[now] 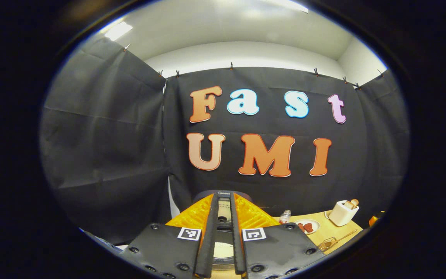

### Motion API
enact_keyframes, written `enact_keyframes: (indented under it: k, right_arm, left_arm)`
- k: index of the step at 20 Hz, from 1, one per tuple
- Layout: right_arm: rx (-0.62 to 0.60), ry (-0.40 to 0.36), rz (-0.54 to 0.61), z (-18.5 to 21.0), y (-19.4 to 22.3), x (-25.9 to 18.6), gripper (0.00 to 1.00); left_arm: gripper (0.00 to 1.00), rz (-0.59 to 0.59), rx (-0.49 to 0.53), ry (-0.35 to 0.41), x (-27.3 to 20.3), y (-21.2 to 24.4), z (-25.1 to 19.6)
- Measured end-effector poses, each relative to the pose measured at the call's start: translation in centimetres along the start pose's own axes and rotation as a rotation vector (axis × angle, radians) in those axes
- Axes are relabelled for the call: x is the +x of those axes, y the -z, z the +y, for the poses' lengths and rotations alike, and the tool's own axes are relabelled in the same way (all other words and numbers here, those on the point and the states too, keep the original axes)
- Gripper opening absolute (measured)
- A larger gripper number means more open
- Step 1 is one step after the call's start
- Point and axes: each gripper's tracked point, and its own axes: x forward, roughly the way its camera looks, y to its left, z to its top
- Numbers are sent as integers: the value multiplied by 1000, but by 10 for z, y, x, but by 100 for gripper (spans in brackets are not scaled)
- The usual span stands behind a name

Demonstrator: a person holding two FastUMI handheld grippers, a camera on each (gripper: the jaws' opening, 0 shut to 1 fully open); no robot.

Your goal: Close the left gripper, press the button to open the rice cooker; take a wooden spoon from the chopstick holder with the right hand, scoop a spoonful of rice and pour it into the rice cooker, then put the wooden spoon back into the chopstick holder.

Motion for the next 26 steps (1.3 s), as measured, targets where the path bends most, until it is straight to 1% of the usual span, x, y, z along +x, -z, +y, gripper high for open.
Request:
enact_keyframes:
  k: [1, 4, 7, 8, 9, 12, 13, 15, 16, 17, 18, 19, 20, 21, 22, 23, 24, 25, 26]
  right_arm:
    - [37, 2, 26, -4, 12, 9, 94]
    - [80, 16, 79, -14, 47, 33, 94]
    - [110, 10, 136, -16, 77, 47, 95]
    - [135, 7, 153, -16, 84, 51, 100]
    - [167, 4, 168, -16, 89, 55, 95]
    - [244, 0, 210, -12, 105, 65, 94]
    - [262, -5, 227, -9, 111, 68, 93]
    - [297, -15, 270, -5, 122, 72, 87]
    - [322, -24, 281, -2, 123, 73, 81]
    - [346, -34, 286, 0, 120, 74, 78]
    - [363, -43, 287, 2, 118, 76, 70]
    - [373, -55, 290, 5, 118, 79, 66]
    - [381, -68, 291, 8, 116, 81, 58]
    - [384, -79, 298, 9, 114, 80, 54]
    - [393, -98, 309, 11, 112, 81, 43]
    - [410, -124, 319, 18, 111, 81, 35]
    - [431, -149, 323, 25, 106, 80, 37]
    - [439, -159, 322, 29, 101, 82, 33]
    - [428, -169, 327, 31, 103, 83, 27]
  left_arm:
    - [22, 0, -4, 2, -1, 0, -5]
    - [45, 4, -21, -16, -13, -4, 1]
    - [67, -5, -21, -68, -18, -8, 12]
    - [73, -9, -16, -92, -21, -9, 17]
    - [80, -15, -11, -112, -23, -10, 21]
    - [100, -19, 25, -151, -31, -11, 28]
    - [100, -18, 36, -160, -33, -11, 29]
    - [100, -16, 43, -177, -36, -9, 31]
    - [100, -14, 39, -182, -37, -8, 30]
    - [100, -11, 34, -185, -40, -6, 30]
    - [100, -7, 30, -189, -41, -4, 30]
    - [100, -2, 28, -194, -41, 0, 32]
    - [100, 3, 29, -200, -42, 3, 32]
    - [100, 7, 30, -206, -43, 4, 34]
    - [100, 11, 31, -211, -44, 5, 35]
    - [100, 12, 29, -214, -44, 5, 35]
    - [100, 12, 26, -214, -45, 5, 34]
    - [100, 13, 24, -213, -45, 6, 34]
    - [100, 13, 22, -211, -43, 5, 33]
